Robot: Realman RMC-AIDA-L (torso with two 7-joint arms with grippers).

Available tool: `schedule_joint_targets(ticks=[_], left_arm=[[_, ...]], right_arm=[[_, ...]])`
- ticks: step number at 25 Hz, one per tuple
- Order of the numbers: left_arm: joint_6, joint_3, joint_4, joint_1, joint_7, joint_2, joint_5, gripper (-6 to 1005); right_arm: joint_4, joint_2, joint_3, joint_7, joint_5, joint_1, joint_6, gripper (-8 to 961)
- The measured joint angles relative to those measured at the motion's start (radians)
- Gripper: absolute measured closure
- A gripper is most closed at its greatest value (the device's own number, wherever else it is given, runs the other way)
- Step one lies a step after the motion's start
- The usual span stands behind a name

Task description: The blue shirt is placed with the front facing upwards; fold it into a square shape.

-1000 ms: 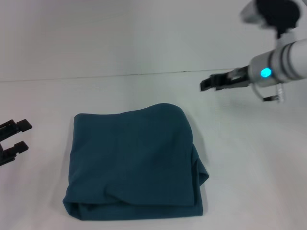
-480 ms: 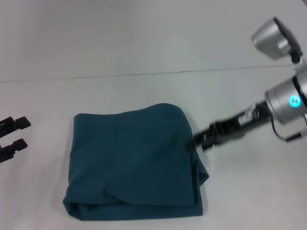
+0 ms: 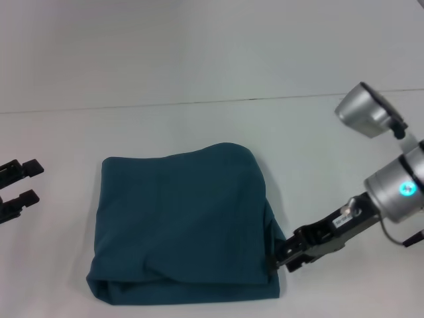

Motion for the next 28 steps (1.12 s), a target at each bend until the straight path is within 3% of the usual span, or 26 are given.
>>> schedule_joint_targets(ticks=[4,6,16,23,28], left_arm=[[-0.005,0.002,-0.003,0.0,0.004,-0.002,0.0,214],[-0.006,0.002,-0.004,0.0,0.004,-0.002,0.0,214],[-0.008,0.002,-0.008,0.0,0.013,-0.003,0.0,214],[-0.008,0.004,-0.008,0.0,0.014,-0.004,0.0,214],[-0.009,0.004,-0.008,-0.001,0.015,-0.004,0.0,214]], right_arm=[[0.012,0.041,0.0,-0.013,0.0,-0.014,0.059,220],[0.034,0.051,0.0,-0.023,0.003,-0.015,0.085,219],[0.108,0.069,0.01,-0.032,0.038,-0.01,0.176,220],[0.113,0.074,0.002,-0.033,0.04,-0.003,0.185,325],[0.106,0.07,0.002,-0.03,0.039,-0.003,0.168,547]])
